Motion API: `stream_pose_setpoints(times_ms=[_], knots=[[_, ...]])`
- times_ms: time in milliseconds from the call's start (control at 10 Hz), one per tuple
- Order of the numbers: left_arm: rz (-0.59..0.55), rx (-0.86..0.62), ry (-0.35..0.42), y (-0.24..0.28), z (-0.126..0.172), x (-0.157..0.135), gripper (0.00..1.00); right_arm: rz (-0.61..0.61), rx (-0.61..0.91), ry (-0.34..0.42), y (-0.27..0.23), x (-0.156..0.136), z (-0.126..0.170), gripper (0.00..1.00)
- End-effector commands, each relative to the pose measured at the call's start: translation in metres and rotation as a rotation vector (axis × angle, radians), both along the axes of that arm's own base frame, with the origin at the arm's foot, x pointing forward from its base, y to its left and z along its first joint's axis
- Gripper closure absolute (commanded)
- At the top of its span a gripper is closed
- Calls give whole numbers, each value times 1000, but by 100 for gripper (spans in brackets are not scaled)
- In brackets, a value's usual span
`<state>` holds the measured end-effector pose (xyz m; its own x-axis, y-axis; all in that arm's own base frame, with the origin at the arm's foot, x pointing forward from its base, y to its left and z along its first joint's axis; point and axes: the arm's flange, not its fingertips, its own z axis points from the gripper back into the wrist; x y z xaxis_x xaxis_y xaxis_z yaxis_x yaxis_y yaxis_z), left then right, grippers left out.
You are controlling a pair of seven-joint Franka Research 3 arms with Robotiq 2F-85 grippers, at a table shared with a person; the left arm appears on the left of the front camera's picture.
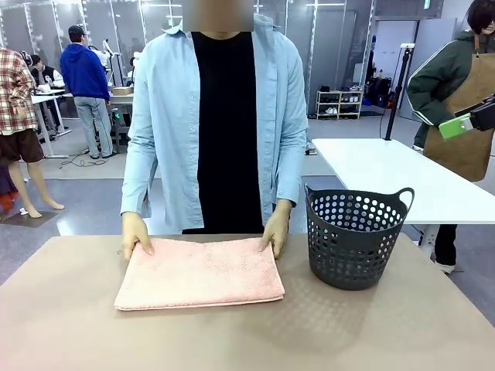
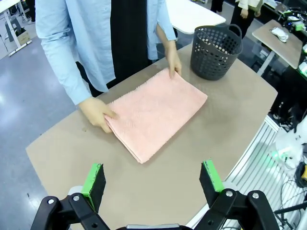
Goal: Fold the towel.
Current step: Pick up the 100 cm Hotel Towel and place it on the left side of the table.
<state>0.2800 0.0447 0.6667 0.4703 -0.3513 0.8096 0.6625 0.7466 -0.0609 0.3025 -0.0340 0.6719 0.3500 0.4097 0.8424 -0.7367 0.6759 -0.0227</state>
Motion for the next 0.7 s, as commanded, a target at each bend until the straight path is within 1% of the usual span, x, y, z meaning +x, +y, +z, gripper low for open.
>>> stream_pose_setpoints(times_ms=[0,600], knots=[[9,2,2,0,4,-2,0,-5,-1,0,0,-1,1,0],[9,2,2,0,4,-2,0,-5,-1,0,0,-1,1,0]])
